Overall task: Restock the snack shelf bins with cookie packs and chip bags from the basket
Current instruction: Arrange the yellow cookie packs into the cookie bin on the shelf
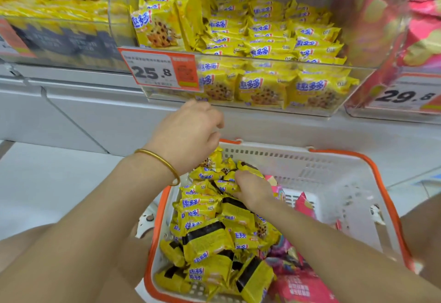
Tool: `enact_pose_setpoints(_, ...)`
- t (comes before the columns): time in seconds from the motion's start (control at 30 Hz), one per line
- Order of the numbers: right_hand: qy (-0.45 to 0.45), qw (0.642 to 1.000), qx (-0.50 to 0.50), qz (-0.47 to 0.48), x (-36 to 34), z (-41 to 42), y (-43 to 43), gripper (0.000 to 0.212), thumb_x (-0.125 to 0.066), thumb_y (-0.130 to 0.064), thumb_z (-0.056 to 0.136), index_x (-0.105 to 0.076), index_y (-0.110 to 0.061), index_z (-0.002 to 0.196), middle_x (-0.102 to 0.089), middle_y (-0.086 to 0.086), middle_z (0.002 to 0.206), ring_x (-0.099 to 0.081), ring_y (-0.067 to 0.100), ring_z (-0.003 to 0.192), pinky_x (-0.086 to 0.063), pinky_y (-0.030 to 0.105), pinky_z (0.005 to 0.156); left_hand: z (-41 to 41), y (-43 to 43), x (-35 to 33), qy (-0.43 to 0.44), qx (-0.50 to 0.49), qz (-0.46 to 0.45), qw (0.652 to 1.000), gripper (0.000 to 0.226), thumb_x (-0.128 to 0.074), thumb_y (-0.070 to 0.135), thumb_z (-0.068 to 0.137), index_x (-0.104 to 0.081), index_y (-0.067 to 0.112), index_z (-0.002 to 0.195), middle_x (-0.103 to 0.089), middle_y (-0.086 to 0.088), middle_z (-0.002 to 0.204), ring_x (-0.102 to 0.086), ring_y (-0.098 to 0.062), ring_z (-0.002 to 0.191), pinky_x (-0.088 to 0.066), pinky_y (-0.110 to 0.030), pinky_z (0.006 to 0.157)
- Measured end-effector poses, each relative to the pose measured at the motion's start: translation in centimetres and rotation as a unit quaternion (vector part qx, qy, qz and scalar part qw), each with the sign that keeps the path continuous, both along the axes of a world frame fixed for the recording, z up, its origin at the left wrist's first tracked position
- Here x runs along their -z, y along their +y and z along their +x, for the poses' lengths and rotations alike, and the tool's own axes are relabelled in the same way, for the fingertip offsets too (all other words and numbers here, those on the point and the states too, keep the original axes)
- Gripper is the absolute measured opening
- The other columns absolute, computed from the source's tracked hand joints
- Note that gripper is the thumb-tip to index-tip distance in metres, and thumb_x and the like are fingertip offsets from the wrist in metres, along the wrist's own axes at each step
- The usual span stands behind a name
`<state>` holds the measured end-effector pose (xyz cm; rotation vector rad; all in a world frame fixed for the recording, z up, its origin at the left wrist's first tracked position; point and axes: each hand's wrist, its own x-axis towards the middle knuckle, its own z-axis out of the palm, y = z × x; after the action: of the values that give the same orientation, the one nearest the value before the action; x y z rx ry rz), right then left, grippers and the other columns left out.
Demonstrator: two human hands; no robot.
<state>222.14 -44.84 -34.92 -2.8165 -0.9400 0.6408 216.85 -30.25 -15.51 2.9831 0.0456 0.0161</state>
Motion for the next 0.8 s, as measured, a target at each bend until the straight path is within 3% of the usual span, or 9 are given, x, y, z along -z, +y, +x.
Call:
enact_pose_setpoints(0.07, 0.014, 0.999, 0.009, 0.042, -0.8, 0.8, -0.6, 0.017, -0.061, -0.024, 0.088, -0.047, -0.016, 0.093, -0.057, 0.008, 0.104, -0.055, 0.028, 0.097, -0.039, 0.033, 0.067, 0.1, -0.1, 0.1, 0.012, 0.001, 0.001, 1.0, 0.026, -0.046, 0.024, 0.096, -0.058, 0.019, 0.118, -0.055, -0.001, 0.121, -0.042, -0.02, 0.118, -0.039, -0.037, 0.097)
enact_pose_setpoints(0.17, 0.086, 0.989, 0.035, 0.114, -3.5, 2.6, -2.2, 0.037, -0.069, -0.022, 0.083, -0.034, -0.024, 0.069, -0.048, -0.002, 0.076, -0.047, 0.021, 0.077, -0.032, 0.03, 0.061, 0.3, 0.0, 0.2, 0.03, 0.007, -0.005, 1.0, 0.026, -0.046, 0.025, 0.095, -0.058, 0.018, 0.118, -0.056, -0.001, 0.12, -0.044, -0.019, 0.117, -0.04, -0.037, 0.097)
enact_pose_setpoints(0.27, 0.197, 0.952, 0.076, 0.223, -7.3, 3.7, -4.1, 0.032, -0.073, -0.013, 0.08, -0.043, -0.02, 0.071, -0.044, -0.003, 0.068, -0.045, 0.015, 0.064, -0.042, 0.031, 0.063, 0.4, -0.1, 0.5, 0.061, 0.016, -0.025, 0.998, 0.029, -0.05, 0.028, 0.094, -0.056, 0.019, 0.121, -0.057, 0.0, 0.123, -0.048, -0.019, 0.116, -0.041, -0.036, 0.096)
enact_pose_setpoints(0.33, 0.274, 0.909, 0.106, 0.295, -9.7, 3.8, -5.0, 0.023, -0.069, -0.005, 0.082, -0.048, -0.014, 0.079, -0.045, 0.007, 0.068, -0.05, 0.019, 0.063, -0.052, 0.032, 0.062, 0.5, -0.4, 0.6, 0.089, 0.021, -0.055, 0.994, 0.035, -0.053, 0.033, 0.093, -0.054, 0.02, 0.126, -0.056, 0.001, 0.127, -0.051, -0.017, 0.116, -0.04, -0.029, 0.096)
enact_pose_setpoints(0.43, 0.316, 0.872, 0.121, 0.354, -12.9, 3.5, -5.4, 0.017, -0.064, 0.0, 0.084, -0.049, -0.008, 0.083, -0.051, 0.018, 0.078, -0.057, 0.022, 0.064, -0.056, 0.024, 0.058, 0.6, -0.6, 0.4, 0.111, 0.017, -0.118, 0.987, 0.042, -0.057, 0.037, 0.09, -0.052, 0.02, 0.129, -0.057, 0.003, 0.127, -0.054, -0.012, 0.114, -0.04, -0.023, 0.091)
enact_pose_setpoints(0.5, 0.329, 0.854, 0.122, 0.384, -14.8, 3.2, -5.3, 0.015, -0.064, 0.0, 0.083, -0.05, -0.007, 0.084, -0.058, 0.019, 0.079, -0.062, 0.016, 0.06, -0.056, 0.024, 0.059, 0.6, -0.6, 0.1, 0.104, 0.008, -0.171, 0.98, 0.041, -0.061, 0.036, 0.088, -0.055, 0.021, 0.125, -0.06, 0.005, 0.118, -0.057, -0.009, 0.102, -0.042, -0.018, 0.081)
enact_pose_setpoints(0.63, 0.353, 0.832, 0.104, 0.414, -18.7, 2.1, -4.5, 0.032, -0.07, -0.017, 0.073, -0.054, -0.013, 0.1, -0.067, 0.013, 0.086, -0.065, 0.015, 0.064, -0.057, 0.03, 0.06, 0.3, 0.0, -1.4, 0.01, 0.001, -0.281, 0.96, 0.015, -0.067, 0.023, 0.085, -0.065, 0.021, 0.1, -0.059, 0.014, 0.083, -0.053, 0.0, 0.068, -0.04, -0.009, 0.06)
enact_pose_setpoints(0.73, 0.27, 0.862, 0.056, 0.426, -22.2, 1.8, -2.9, 0.032, -0.073, -0.011, 0.07, -0.057, -0.015, 0.098, -0.065, 0.008, 0.089, -0.066, 0.013, 0.063, -0.057, 0.029, 0.054, 0.0, 0.9, -2.9, -0.094, -0.002, -0.371, 0.924, 0.011, -0.07, 0.017, 0.082, -0.066, 0.024, 0.09, -0.059, 0.011, 0.078, -0.051, 0.001, 0.065, -0.043, -0.011, 0.061)
enact_pose_setpoints(0.8, 0.212, 0.871, 0.034, 0.442, -25.0, 2.3, -1.5, 0.029, -0.074, -0.008, 0.07, -0.058, -0.019, 0.092, -0.062, 0.007, 0.082, -0.064, 0.015, 0.06, -0.056, 0.027, 0.051, -0.2, 1.4, -3.8, -0.189, -0.021, -0.43, 0.883, 0.018, -0.069, 0.024, 0.079, -0.062, 0.03, 0.095, -0.059, 0.008, 0.084, -0.053, -0.003, 0.073, -0.048, -0.016, 0.067)
